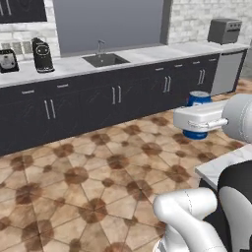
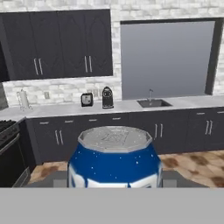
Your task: Open the fridge, grab two sodas, and place both sodas inside the bowl with ice on the dining counter.
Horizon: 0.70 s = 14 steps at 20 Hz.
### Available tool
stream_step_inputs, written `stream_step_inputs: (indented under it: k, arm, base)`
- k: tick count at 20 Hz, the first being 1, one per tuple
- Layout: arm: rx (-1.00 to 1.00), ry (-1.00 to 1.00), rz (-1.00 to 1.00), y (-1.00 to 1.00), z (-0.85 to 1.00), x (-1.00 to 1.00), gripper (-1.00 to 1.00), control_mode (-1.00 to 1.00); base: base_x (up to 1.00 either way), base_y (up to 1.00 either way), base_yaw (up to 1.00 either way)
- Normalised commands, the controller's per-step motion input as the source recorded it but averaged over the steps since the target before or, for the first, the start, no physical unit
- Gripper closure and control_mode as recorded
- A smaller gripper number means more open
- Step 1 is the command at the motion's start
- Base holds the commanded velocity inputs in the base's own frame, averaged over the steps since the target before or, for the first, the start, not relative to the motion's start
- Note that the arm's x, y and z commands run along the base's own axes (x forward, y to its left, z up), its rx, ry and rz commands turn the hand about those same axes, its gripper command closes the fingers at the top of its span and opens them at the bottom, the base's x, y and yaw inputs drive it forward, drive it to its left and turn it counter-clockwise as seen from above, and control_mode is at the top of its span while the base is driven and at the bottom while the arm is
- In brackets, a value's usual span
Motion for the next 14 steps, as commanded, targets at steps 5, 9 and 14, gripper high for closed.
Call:
stream_step_inputs:
  k: [5, 9, 14]
  arm:
    - [0.00, 0.00, 0.00, 0.00, 0.00, 0.00, 1.00, 1.00]
    - [0.00, 0.00, 0.00, 0.00, 0.00, 0.00, 1.00, 1.00]
    - [0.00, 0.00, 0.00, 0.00, 0.00, 0.00, 1.00, 1.00]
  base:
    - [-1.00, -0.36, -0.25]
    - [-1.00, -0.42, -0.20]
    - [-1.00, -0.43, -0.18]
